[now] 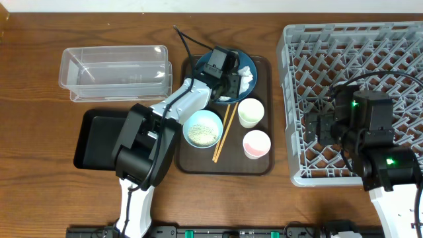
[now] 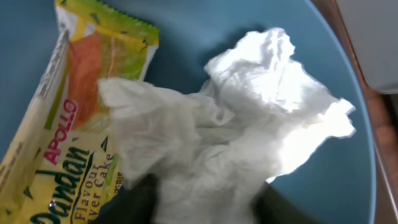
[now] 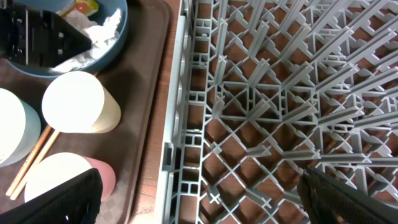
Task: Sort waste into correct bins and load items into the dishwasher rack
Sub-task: 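Lower the left gripper and grasp the crumpled white tissue, then carry the tissue with the left gripper into the clear plastic bin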
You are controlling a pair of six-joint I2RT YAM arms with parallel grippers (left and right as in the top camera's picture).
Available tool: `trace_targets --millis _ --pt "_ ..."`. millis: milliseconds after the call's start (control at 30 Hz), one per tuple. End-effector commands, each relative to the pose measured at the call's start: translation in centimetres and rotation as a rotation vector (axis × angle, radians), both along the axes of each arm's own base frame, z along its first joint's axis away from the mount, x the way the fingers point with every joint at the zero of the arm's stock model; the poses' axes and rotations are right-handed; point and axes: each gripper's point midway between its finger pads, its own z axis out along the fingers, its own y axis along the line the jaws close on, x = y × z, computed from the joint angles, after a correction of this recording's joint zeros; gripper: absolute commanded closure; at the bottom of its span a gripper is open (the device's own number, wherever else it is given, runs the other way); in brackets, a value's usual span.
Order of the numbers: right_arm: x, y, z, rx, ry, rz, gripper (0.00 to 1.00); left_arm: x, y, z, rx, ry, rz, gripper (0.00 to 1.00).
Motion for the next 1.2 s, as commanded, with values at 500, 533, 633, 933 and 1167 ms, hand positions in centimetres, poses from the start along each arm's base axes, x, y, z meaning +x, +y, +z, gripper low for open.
trace_targets --millis 500,533,633,933,1167 --pt "0.1 0.3 1.1 0.013 -0.028 0.002 0.01 1.9 4.7 9.0 -0.050 -0.129 0.096 0.94" --pt "0.1 0.3 1.1 0.013 -0.028 0.002 0.01 2.0 5.5 10.1 -0.055 -0.143 0.112 0.94" --pt "0.1 0.3 1.1 0.013 -0.028 0.002 0.01 2.6 8.9 13.5 -0.071 -0.194 0.176 0.94" --pt "0.1 0.3 1.1 0.012 -0.028 0.002 0.01 3.2 21.1 16.2 -0.026 -0.210 0.393 0.94" --pt "0.1 0.3 1.1 0.012 -0.028 0.002 0.01 2.1 26.3 11.6 0.019 -0.052 0.499 0.93"
